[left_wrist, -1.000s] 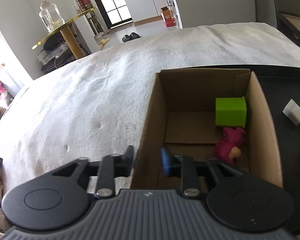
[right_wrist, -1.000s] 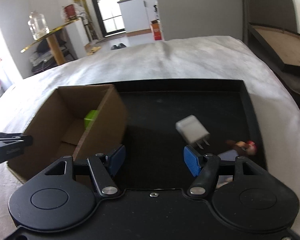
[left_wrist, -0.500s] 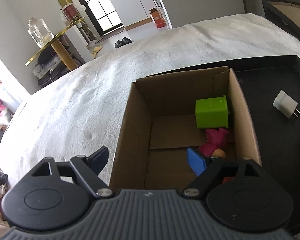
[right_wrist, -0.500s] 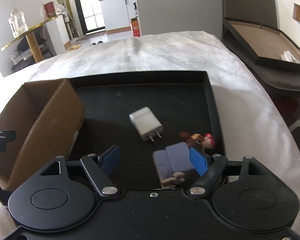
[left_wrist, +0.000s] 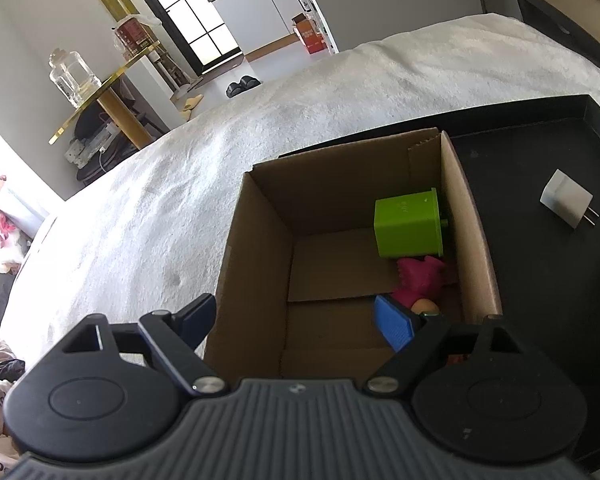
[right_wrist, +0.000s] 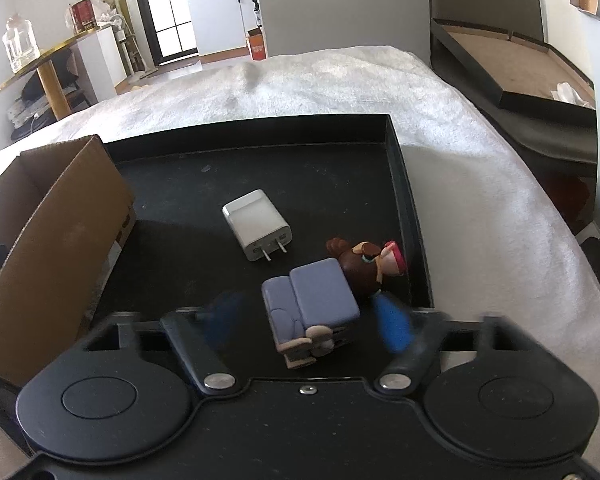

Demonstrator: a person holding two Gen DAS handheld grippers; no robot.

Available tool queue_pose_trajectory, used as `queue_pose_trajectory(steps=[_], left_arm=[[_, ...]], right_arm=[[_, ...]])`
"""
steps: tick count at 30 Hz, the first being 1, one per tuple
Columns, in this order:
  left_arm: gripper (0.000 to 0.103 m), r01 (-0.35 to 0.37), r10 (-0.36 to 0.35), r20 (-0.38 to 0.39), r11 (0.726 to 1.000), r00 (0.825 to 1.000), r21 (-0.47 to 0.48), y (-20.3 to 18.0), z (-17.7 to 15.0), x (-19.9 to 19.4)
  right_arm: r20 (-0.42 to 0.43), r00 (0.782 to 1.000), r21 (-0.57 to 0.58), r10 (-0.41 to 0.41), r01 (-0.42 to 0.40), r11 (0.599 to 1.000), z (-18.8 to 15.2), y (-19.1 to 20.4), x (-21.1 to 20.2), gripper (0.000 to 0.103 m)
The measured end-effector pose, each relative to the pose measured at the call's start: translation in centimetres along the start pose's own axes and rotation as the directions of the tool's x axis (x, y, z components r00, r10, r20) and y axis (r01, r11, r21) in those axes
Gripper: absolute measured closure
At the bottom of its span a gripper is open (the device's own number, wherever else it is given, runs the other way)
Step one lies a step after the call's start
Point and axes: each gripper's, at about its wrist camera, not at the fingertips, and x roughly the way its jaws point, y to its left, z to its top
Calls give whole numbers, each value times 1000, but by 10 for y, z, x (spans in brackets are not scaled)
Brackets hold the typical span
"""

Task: Organize rigid objects
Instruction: 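Lower the right gripper onto the lavender block figure and close, then carry the lavender figure with the right gripper into the box and release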

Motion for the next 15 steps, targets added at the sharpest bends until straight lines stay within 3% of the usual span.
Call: queue_pose_trajectory(steps=[15], left_arm=[[17, 12, -11, 5, 1000, 1000, -20, 4, -1, -1]], right_arm=[[9, 999, -3, 46, -46, 999, 5, 5, -11, 59]])
